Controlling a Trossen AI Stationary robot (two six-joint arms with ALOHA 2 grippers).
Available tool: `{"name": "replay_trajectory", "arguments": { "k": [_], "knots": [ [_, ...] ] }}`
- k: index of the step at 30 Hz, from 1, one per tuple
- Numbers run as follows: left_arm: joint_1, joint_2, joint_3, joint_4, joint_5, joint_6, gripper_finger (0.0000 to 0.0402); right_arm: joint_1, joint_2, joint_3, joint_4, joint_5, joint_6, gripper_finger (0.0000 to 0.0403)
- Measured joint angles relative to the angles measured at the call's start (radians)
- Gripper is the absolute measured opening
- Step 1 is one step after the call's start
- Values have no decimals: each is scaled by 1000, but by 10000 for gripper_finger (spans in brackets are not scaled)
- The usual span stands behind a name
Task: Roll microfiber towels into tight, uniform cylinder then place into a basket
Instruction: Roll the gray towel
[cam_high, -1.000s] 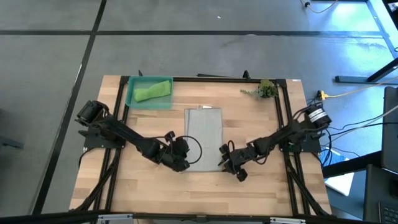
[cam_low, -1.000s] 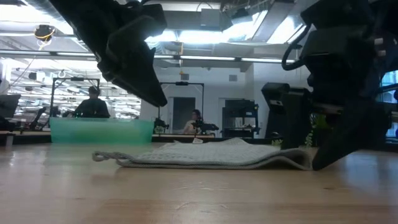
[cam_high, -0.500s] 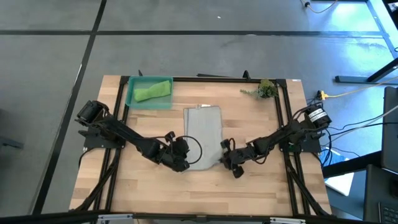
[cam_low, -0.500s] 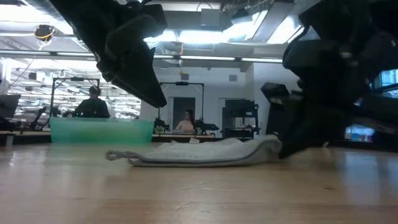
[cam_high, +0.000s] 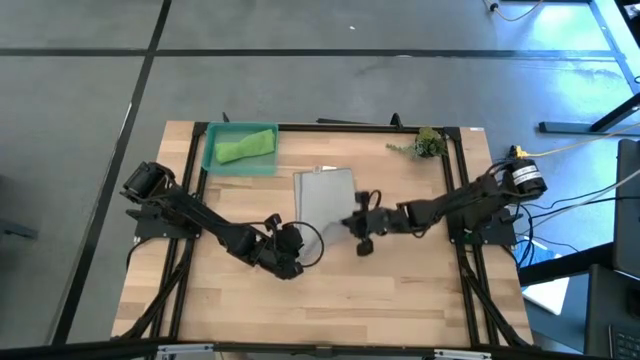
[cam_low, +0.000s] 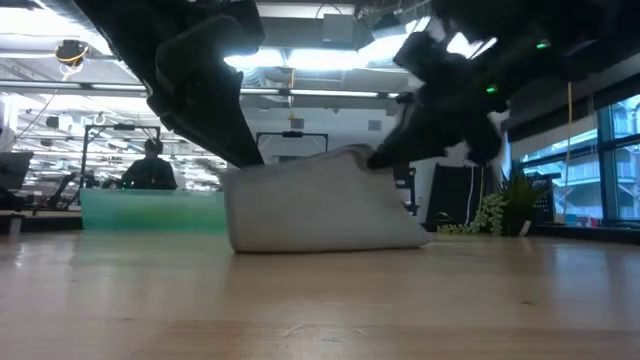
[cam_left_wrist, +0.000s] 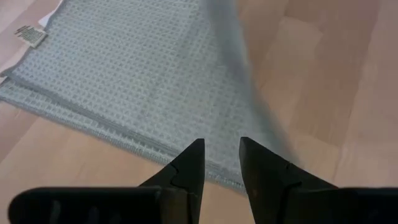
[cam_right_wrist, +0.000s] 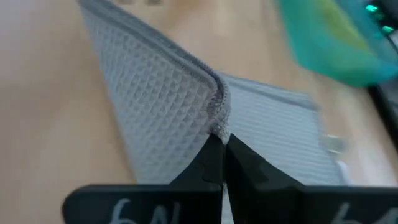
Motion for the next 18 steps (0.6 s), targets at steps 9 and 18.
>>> {"name": "replay_trajectory", "arguments": {
  "k": [9, 18],
  "knots": [
    [0, 0, 0, 0, 0, 0, 97, -192, 2, 13, -32, 119, 62, 3],
    [1, 0, 0, -1, 0, 0, 97, -315, 2, 13, -41, 1, 95, 3]
  ]
}}
